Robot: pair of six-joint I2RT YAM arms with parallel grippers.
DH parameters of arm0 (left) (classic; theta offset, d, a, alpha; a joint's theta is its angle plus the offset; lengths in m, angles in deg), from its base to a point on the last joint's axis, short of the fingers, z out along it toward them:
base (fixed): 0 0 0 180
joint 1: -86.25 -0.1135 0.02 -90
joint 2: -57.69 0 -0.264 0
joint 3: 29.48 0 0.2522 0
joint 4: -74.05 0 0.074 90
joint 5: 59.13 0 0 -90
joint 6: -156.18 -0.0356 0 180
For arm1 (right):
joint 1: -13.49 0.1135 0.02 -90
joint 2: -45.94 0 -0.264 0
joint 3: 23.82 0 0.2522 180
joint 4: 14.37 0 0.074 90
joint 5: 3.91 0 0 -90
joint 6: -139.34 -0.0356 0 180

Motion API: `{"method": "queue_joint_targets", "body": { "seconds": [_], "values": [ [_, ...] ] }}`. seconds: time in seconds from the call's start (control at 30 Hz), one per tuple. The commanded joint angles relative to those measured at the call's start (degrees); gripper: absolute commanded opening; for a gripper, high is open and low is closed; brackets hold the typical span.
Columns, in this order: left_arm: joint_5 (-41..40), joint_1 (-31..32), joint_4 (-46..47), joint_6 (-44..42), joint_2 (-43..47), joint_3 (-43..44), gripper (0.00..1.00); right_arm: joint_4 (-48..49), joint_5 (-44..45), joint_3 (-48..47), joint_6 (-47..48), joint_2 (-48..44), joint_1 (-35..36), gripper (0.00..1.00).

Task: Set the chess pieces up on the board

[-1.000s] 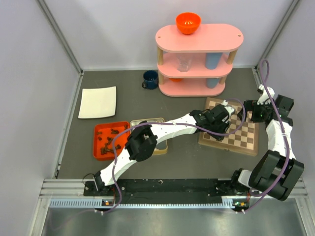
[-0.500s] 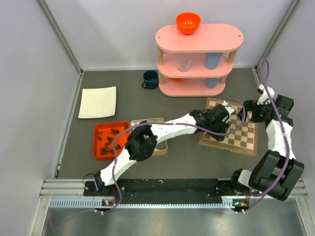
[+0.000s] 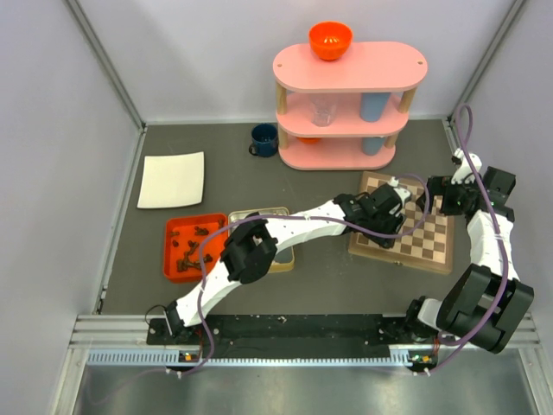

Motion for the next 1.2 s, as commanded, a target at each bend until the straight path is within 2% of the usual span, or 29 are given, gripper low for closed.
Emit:
{"method": "queue_joint_targets", "body": {
  "seconds": [0.0,0.17,0.23,0.37,0.43,0.5,0.53,0.6,0.63,0.7,0.73,0.83,1.0,1.17],
  "values": [
    [-0.95,-0.62,2.24,0.08,2.07,1.80,0.54,-0.22,-3.24,-2.45,0.50,-1.74,-0.18,0.99],
    [-0.85,-1.58,7.32,-1.07,9.43,-3.90,0.64,-1.72,-6.24,-2.27,2.87,-1.74,-0.18,0.99],
    [-1.73,-2.02,9.35,-2.03,12.95,-8.99,0.68,-2.51,-7.64,-1.84,4.79,-2.18,-0.18,0.97],
    [-5.51,-4.65,16.63,-3.61,26.92,-21.99,0.73,-4.44,-13.43,-0.61,10.07,-4.90,-0.18,0.95],
    [-8.58,-6.67,18.23,-4.67,34.72,-30.60,0.74,-7.16,-21.76,0.71,16.89,-6.22,-0.18,0.90],
    [-10.87,-8.25,20.42,-7.03,40.19,-38.92,0.78,-10.58,-30.71,2.46,23.58,-8.41,0.35,0.88],
    [-11.22,-10.00,21.30,-8.00,45.79,-41.76,0.80,-13.64,-31.81,3.08,29.79,-9.21,1.22,0.88],
    [-11.67,-12.12,22.97,-10.72,51.44,-49.65,0.85,-15.51,-29.90,4.66,35.10,-11.41,5.69,0.88],
    [-11.06,-14.91,23.16,-11.69,56.78,-52.05,0.86,-16.47,-28.93,5.10,36.26,-11.76,7.45,0.88],
    [-9.39,-18.26,21.85,-14.50,61.64,-57.84,0.88,-16.66,-25.43,6.24,38.02,-11.94,12.46,0.87],
    [-9.30,-21.68,20.88,-15.65,66.19,-59.44,0.88,-16.49,-24.01,6.42,38.29,-11.85,13.87,0.87],
    [-12.71,-26.35,16.93,-21.36,73.93,-64.72,0.89,-16.57,-19.26,5.64,36.54,-10.10,17.66,0.83],
    [-21.50,-27.51,15.42,-29.45,82.22,-74.74,0.90,-14.20,-7.58,4.58,28.04,-7.02,21.79,0.71],
    [-24.06,-27.51,14.90,-29.63,86.01,-77.56,0.90,-12.71,-1.86,4.23,23.36,-5.18,23.38,0.67]
  ]
}}
